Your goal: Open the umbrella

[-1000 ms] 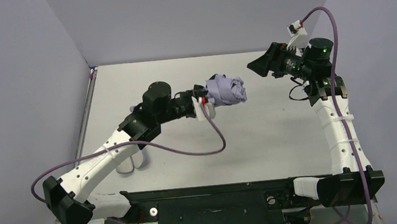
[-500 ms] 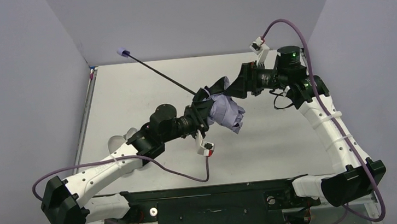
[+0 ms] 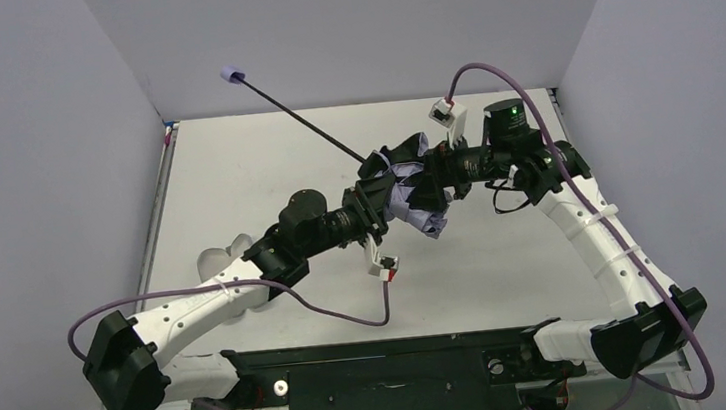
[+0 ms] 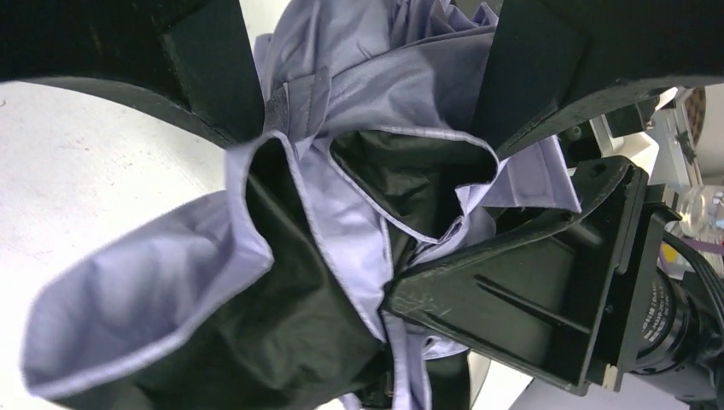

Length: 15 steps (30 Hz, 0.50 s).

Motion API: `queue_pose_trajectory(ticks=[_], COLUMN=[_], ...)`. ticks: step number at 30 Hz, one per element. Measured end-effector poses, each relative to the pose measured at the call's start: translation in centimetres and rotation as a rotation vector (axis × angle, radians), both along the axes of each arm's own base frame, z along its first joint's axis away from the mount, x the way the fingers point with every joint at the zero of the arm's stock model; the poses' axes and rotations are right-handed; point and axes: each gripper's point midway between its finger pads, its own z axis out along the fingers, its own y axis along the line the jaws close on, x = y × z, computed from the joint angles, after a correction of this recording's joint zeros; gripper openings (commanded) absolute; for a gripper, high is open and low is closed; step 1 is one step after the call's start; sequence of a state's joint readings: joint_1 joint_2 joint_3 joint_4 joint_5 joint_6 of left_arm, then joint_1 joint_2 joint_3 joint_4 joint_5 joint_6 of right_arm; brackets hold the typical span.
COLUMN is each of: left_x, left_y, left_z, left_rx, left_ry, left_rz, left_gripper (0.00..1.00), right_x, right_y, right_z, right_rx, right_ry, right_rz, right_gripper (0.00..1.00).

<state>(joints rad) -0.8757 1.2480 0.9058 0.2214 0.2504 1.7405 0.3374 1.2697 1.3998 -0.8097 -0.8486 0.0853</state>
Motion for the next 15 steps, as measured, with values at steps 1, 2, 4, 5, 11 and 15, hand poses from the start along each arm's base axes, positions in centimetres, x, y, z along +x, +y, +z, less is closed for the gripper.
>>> queue_pose_trajectory(ticks=[1, 2, 4, 5, 11, 15], left_x=[0.0, 0.1, 0.2, 0.3, 1.0, 1.9], left_y=[-0.1, -0.1, -0.3, -0.3, -0.5, 0.1], left_z=[-0.1, -0.1, -0.2, -0.3, -0.5, -1.0], left_rx=[0.001, 0.000, -0.001, 0.000, -0.014, -0.019], left_ry=[0.001, -0.001, -0.005, -0.005, 0.000, 0.020], left_rz=[-0.001, -0.001, -0.001, 0.000, 0.017, 0.058], left_gripper=[0.00, 0.00, 0.00, 0.00, 0.00, 0.02], right_x=[-0.2, -0.3, -0.4, -0.3, -0.1, 0.2], right_y=[0.2, 0.4, 0.7, 0.8, 0.7, 0.5], right_z=[-0.1, -0.2, -0.4, -0.5, -1.0, -0.8], right_rx=[-0.005, -0.009, -0.014, -0.016, -0.042, -0.046], right_ry=[-0.005, -0.010, -0.013, -0.013, -0.029, -0.052], right_rz=[0.014, 0.028, 0.045, 0.050, 0.059, 0.048], right_gripper=[0.81, 0.80, 0.72, 0.68, 0.03, 0.00])
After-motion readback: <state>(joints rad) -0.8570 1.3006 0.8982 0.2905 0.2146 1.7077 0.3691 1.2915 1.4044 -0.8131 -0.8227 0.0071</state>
